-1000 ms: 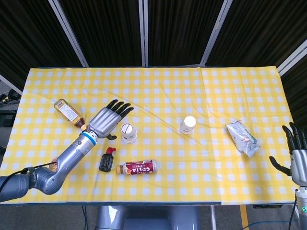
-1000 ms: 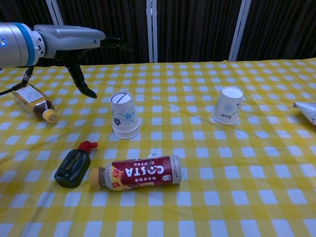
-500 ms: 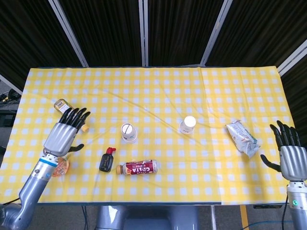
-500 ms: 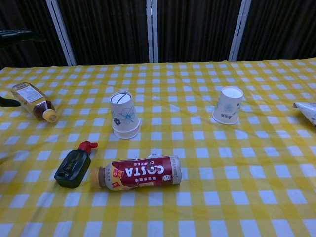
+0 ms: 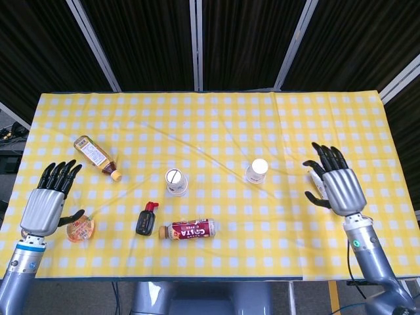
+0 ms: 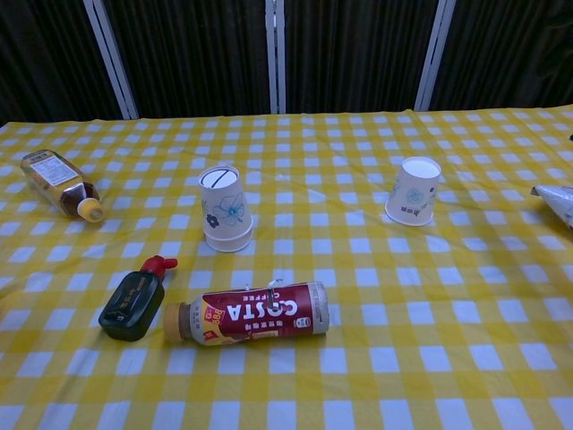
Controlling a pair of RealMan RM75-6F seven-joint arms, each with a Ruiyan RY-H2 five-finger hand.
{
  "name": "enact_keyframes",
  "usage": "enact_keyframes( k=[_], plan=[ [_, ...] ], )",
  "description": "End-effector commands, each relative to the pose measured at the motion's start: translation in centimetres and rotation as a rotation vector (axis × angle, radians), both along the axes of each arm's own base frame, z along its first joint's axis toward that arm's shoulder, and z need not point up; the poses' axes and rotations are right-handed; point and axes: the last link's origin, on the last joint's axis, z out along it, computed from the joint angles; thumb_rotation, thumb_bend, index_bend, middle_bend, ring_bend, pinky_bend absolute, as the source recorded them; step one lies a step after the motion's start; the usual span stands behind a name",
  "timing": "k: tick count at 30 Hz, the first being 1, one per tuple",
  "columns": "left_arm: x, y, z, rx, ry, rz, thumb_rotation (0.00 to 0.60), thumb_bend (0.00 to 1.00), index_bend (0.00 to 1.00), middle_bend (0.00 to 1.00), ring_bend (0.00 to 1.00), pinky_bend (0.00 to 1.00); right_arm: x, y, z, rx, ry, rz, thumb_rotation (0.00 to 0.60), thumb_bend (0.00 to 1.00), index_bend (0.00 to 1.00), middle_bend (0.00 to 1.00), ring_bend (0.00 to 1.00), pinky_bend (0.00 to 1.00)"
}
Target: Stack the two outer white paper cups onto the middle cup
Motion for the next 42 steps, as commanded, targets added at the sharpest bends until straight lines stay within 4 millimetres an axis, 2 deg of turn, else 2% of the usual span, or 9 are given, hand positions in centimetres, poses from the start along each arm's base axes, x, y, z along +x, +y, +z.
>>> enact_keyframes(
  k=[1,9,21,31,42],
  plan=[
    [-0.2,0.1,0.3,-0.002,-0.009,0.003,0.600,0.04,0.00,0.00,0.00,0.00,3.1,-2.5,-1.9,0.064,0.028,0.010,0.600,0.13,0.33,0.02,0.00,0.02],
    [-0.2,0.0,0.7,-0.012,-0.030,0.001,0.600,0.04,0.00,0.00,0.00,0.00,4.9,-5.6,-5.9,0.176,0.089,-0.037,0.600,0.17,0.32,0.02,0.00,0.02],
    [-0.2,0.1,0.6,-0.027,-0.032,0.002,0.600,0.04,0.00,0.00,0.00,0.00,5.5,-7.5,-9.0,0.244,0.129,-0.090,0.600,0.17,0.25,0.00,0.00,0.01],
    [-0.2,0.1,0.4,-0.039,-0.035,0.003,0.600,0.04,0.00,0.00,0.00,0.00,5.3,-9.0,-9.9,0.246,0.156,-0.128,0.600,0.17,0.23,0.00,0.00,0.01],
    [-0.3,0.3,0.5,-0.040,-0.039,0.006,0.600,0.04,0.00,0.00,0.00,0.00,4.1,-10.1,-10.8,0.247,0.175,-0.184,0.600,0.17,0.25,0.00,0.00,0.01]
  ],
)
